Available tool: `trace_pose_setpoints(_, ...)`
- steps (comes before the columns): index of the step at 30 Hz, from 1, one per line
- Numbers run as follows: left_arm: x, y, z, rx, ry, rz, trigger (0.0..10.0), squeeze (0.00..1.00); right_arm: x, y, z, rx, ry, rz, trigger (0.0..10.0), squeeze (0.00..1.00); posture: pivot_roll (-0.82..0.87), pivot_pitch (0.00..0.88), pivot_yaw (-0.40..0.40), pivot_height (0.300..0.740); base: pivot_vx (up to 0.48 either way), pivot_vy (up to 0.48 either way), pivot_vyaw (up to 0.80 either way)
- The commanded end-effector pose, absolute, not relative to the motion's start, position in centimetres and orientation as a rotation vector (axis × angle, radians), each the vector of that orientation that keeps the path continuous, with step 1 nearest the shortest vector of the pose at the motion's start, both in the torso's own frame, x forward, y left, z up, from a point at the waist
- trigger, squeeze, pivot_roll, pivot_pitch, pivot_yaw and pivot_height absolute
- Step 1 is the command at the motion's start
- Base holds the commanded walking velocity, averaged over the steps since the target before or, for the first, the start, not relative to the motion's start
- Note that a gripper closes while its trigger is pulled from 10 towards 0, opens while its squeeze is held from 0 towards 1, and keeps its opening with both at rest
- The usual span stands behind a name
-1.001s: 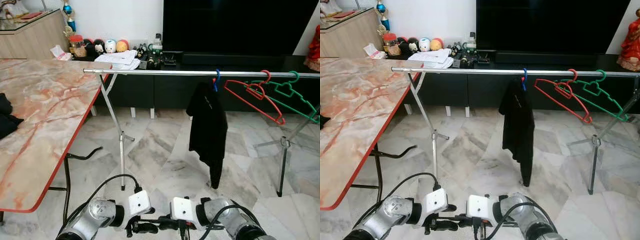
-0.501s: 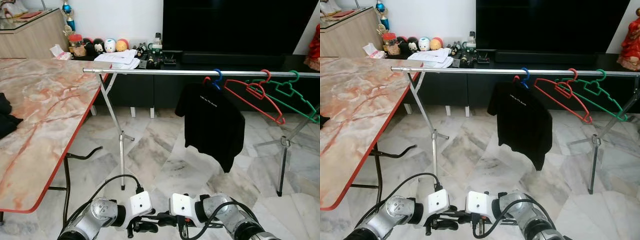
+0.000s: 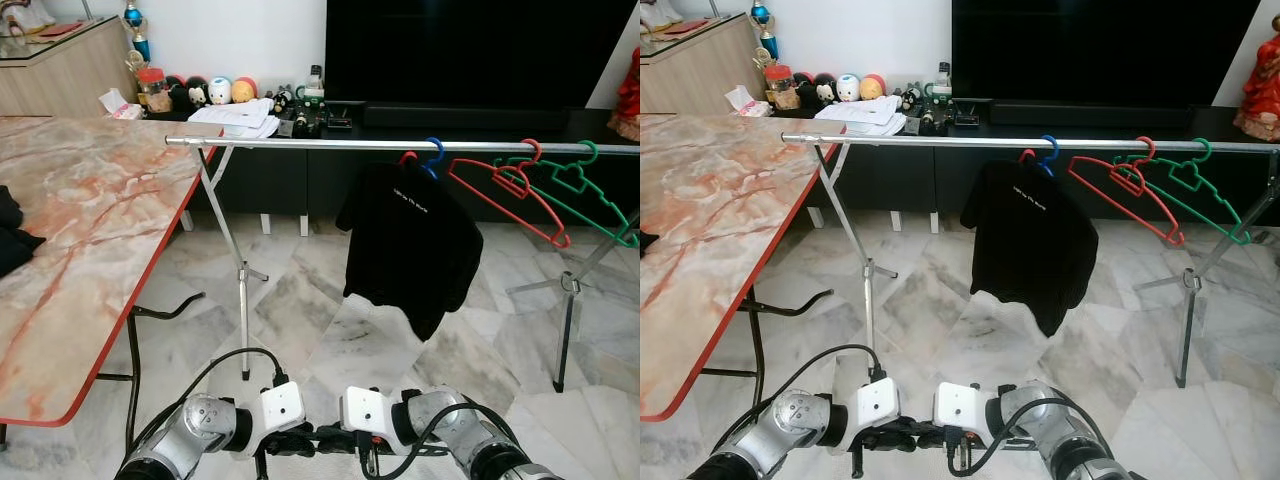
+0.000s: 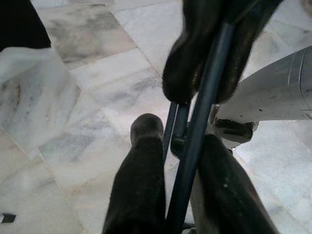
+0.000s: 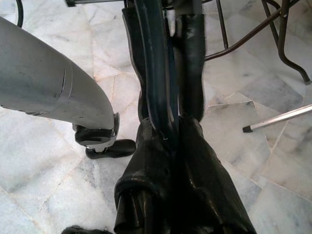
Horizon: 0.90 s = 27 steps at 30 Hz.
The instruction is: Hang hanger
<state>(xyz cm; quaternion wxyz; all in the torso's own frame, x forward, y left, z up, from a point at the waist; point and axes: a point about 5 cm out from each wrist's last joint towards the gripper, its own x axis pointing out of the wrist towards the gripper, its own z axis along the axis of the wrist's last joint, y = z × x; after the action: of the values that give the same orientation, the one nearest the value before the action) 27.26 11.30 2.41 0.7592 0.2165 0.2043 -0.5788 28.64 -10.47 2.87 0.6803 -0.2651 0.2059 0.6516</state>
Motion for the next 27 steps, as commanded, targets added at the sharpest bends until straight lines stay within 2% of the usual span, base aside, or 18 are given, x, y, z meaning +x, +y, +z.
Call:
trace_pose_setpoints(1,27.5,11.7,2.5,0.482,0.445,-1.246,0.0,0.00,28.7,-10.4,3.1,-0.595,0.458,1.476,10.0,0.00,0.05,0.067,0.007,0.740,0.000,0.000,0.00)
trace_pose_setpoints(10,27.4,11.9,2.3,0.488,0.452,-1.245,0.0,0.00,28.4,-10.4,2.6,-0.580,0.494,1.474,10.0,0.00,0.06,0.066,0.007,0.740,0.000,0.000,0.00)
trace_pose_setpoints(11,27.4,11.8,2.2,0.488,0.451,-1.248,0.0,0.00,28.4,-10.4,2.5,-0.572,0.502,1.477,10.0,0.20,0.05,0.065,0.007,0.740,0.000,0.000,0.00)
trace_pose_setpoints(12,27.4,11.8,2.2,0.487,0.451,-1.248,0.0,0.00,28.4,-10.4,2.5,-0.569,0.505,1.478,10.0,0.20,0.05,0.065,0.007,0.740,0.000,0.000,0.00)
trace_pose_setpoints(13,27.4,11.8,2.2,0.487,0.450,-1.249,0.0,0.00,28.3,-10.4,2.5,-0.566,0.507,1.479,10.0,0.93,0.05,0.064,0.007,0.740,0.000,0.000,0.00)
trace_pose_setpoints(14,27.4,11.8,2.2,0.488,0.449,-1.249,0.0,0.00,28.3,-10.4,2.5,-0.562,0.512,1.481,10.0,0.93,0.05,0.063,0.007,0.740,0.000,0.000,0.00)
trace_pose_setpoints(15,27.4,11.8,2.3,0.491,0.446,-1.249,0.0,0.00,28.1,-10.6,2.3,-0.559,0.529,1.492,10.0,1.00,0.06,0.062,0.006,0.740,0.000,0.000,0.00)
trace_pose_setpoints(20,27.4,12.0,2.1,0.505,0.448,-1.247,0.0,0.00,27.3,-12.1,1.5,-0.617,0.623,1.558,10.0,1.00,0.05,0.056,0.004,0.740,0.000,0.000,0.00)
trace_pose_setpoints(27,27.1,12.4,1.8,0.531,0.467,-1.246,0.0,0.00,26.8,-14.1,0.8,-0.730,0.694,1.546,10.0,1.00,0.05,0.057,0.002,0.740,0.000,0.000,0.00)
